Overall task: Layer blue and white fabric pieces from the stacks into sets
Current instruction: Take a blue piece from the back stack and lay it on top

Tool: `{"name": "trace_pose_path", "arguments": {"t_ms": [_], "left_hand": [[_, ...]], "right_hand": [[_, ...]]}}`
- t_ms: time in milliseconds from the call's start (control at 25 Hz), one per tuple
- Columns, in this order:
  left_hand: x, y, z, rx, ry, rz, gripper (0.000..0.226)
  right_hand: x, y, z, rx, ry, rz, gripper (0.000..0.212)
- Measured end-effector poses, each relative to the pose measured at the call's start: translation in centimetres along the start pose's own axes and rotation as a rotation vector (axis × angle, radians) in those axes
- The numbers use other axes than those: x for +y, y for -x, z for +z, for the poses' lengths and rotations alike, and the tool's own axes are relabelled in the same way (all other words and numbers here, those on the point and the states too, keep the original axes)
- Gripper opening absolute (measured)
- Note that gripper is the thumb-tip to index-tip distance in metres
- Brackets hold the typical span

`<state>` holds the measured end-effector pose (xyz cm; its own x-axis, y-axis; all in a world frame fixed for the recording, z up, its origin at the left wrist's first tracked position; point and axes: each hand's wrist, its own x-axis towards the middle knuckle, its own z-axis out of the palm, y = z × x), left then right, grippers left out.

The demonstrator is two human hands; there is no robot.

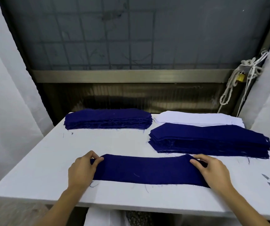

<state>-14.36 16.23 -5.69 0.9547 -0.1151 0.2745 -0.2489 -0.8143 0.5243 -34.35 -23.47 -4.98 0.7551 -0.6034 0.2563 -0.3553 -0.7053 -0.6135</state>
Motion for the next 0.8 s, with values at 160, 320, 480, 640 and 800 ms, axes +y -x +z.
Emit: {"name": "trace_pose_path", "arguments": {"t_ms": [160, 320, 480, 640, 800], "left_hand": [[0.0, 0.0, 0.2, 0.020, -0.035, 0.026, 0.023], [0.0, -0.1, 0.2, 0.034, -0.030, 0.016, 0.022], [0.0, 0.0, 0.3, 0.068, -0.053, 0.070, 0.020], [-0.2, -0.1, 0.9, 0.097, -0.198, 0.178, 0.032], [-0.2, -0.3, 0.8, 0.000, -0.144, 0.194, 0.030]], "right_hand": [[-0.3, 0.3, 0.0, 0.002, 0.171, -0.030, 0.011], [0.0, 0.4, 0.6, 0.026, 0.225, -0.111, 0.016], [0.6, 0.2, 1.2, 0.046, 0.310, -0.171, 0.028], [0.5, 0.3, 1.4, 0.074, 0.410, -0.190, 0.037], [0.4, 0.3, 1.3, 0.025, 0.384, -0.133, 0.035]]}}
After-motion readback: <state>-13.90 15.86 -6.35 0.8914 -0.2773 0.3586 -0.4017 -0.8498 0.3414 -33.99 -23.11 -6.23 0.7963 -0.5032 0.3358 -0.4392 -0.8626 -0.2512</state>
